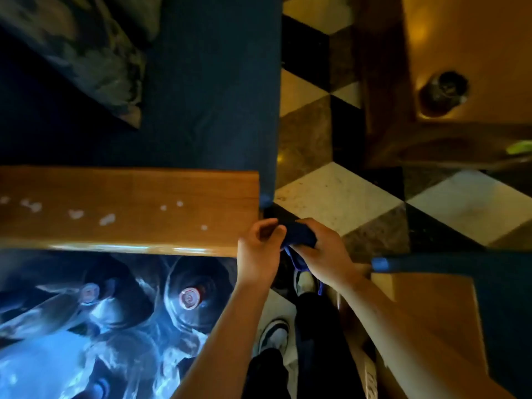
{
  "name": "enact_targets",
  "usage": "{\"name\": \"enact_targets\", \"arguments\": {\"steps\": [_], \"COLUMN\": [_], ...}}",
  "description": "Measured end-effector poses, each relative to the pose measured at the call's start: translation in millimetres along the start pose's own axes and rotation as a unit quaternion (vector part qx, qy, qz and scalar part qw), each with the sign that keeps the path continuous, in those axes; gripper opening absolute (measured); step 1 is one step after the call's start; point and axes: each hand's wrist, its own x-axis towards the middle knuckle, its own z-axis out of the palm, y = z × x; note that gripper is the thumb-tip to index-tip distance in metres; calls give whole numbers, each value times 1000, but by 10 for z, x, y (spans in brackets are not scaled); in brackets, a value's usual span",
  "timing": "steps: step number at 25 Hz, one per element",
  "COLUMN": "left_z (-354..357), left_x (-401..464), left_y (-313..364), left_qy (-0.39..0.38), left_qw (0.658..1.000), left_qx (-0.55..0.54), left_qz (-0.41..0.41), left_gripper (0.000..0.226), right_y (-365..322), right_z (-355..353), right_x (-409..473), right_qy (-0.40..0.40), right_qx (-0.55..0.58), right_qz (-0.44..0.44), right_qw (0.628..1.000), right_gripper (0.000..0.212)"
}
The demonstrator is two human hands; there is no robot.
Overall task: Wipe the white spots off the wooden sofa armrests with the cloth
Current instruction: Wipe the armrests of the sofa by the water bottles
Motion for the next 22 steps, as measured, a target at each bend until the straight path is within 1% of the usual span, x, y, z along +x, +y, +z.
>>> {"name": "enact_targets", "arguments": {"steps": [1,3,4,5,7,8,9,10,11,12,13,16,18,20,22], "left_z": [-142,-329,-400,-453,-533,-570,-607,-640,-669,-699,-723,-806,-917,-1062,-1215], "left_x": [10,79,115,144,155,167,167,158,150,141,144,211,272,345,358], "left_y": [46,107,118,135,140,100,70,40,4,-38,-66,-131,-146,-115,-109], "left_qy": [29,90,121,152,213,248,280,306,330,346,356,360,370,379,392], "left_qw": [999,993,989,983,965,954,943,931,918,905,896,890,883,878,871], "left_qx": [-17,-60,-71,-81,-120,-128,-127,-128,-139,-154,-164,-188,-196,-202,-224], "left_qz": [-4,-37,-53,-65,-96,-112,-129,-150,-174,-194,-210,-206,-212,-210,-195], "left_gripper": [12,7,6,9,18,20,19,18,17,17,20,33,28,19,17], "right_y": [-82,-209,-253,-307,-428,-481,-525,-558,-573,-571,-579,-729,-886,-1129,-1319], "right_z": [70,159,200,222,214,220,240,285,357,436,500,684,979,1397,1763], "right_x": [100,348,480,624,901,1051,1180,1288,1392,1487,1585,1971,2171,2290,2255], "right_qy": [-17,-51,-52,-34,27,31,11,-32,-81,-111,-125,-165,-190,-177,-168], "right_qx": [23,38,38,33,10,-2,-23,-71,-152,-229,-286,-392,-411,-388,-380], "right_qz": [-7,-20,-31,-54,-125,-151,-163,-172,-183,-192,-194,-144,-136,-177,-232], "right_qw": [1000,998,997,997,992,988,986,982,968,948,930,894,881,887,880], "right_gripper": [20,18,15,13,14,16,24,38,52,64,71,84,85,80,77]}}
